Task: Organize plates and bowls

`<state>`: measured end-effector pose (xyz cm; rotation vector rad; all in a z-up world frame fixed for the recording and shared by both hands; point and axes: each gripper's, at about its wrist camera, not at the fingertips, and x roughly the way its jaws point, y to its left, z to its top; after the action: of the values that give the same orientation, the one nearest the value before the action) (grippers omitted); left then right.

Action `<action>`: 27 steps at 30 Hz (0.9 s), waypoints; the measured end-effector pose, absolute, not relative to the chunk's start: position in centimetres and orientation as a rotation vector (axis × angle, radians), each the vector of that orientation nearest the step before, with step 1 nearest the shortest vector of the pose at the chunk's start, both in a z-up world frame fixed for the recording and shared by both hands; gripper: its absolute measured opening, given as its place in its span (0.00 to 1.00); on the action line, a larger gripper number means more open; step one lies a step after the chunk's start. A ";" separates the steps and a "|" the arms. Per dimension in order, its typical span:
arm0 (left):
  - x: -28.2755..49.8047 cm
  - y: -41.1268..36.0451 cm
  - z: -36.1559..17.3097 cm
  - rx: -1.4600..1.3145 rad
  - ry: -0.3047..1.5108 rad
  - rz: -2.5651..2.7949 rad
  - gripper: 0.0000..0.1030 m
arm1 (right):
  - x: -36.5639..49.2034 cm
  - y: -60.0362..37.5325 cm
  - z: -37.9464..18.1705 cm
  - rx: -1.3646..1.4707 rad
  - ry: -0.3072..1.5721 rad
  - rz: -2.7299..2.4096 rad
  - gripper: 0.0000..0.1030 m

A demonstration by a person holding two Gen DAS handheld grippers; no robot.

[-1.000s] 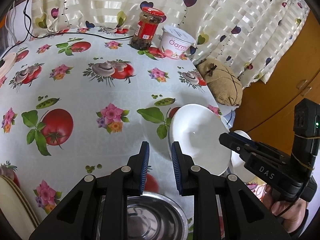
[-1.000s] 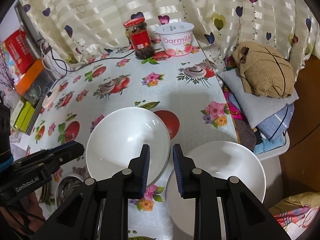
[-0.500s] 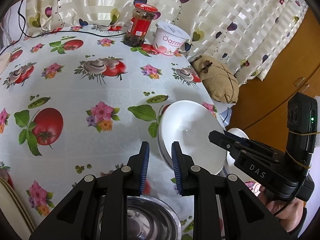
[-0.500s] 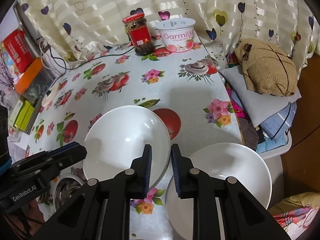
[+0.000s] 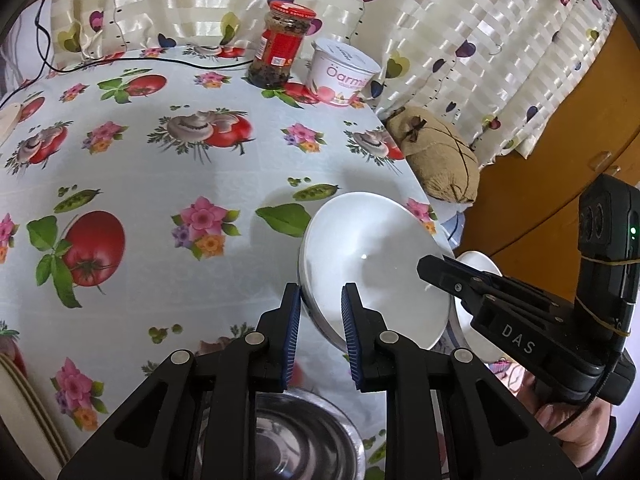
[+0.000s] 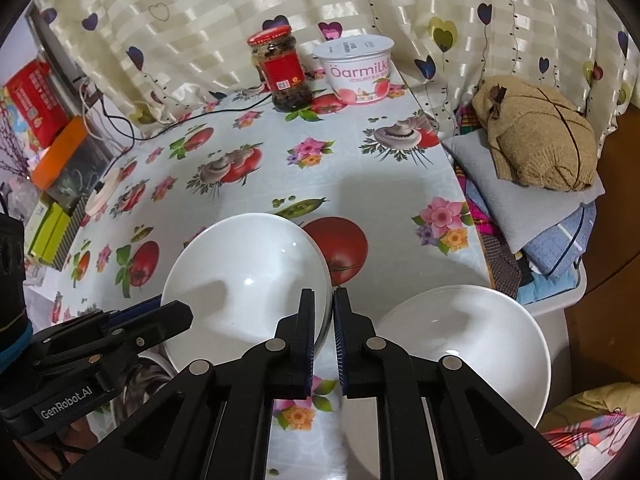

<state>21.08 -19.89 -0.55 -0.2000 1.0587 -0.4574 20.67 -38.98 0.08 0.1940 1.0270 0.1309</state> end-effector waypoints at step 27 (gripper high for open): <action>18.6 -15.7 3.0 -0.219 1.004 -0.424 0.19 | 19.2 -34.5 4.1 0.143 0.970 0.177 0.10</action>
<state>18.63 -15.74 2.99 -0.2191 1.0042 -0.4243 19.17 -34.48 4.13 0.1427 0.9703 0.1768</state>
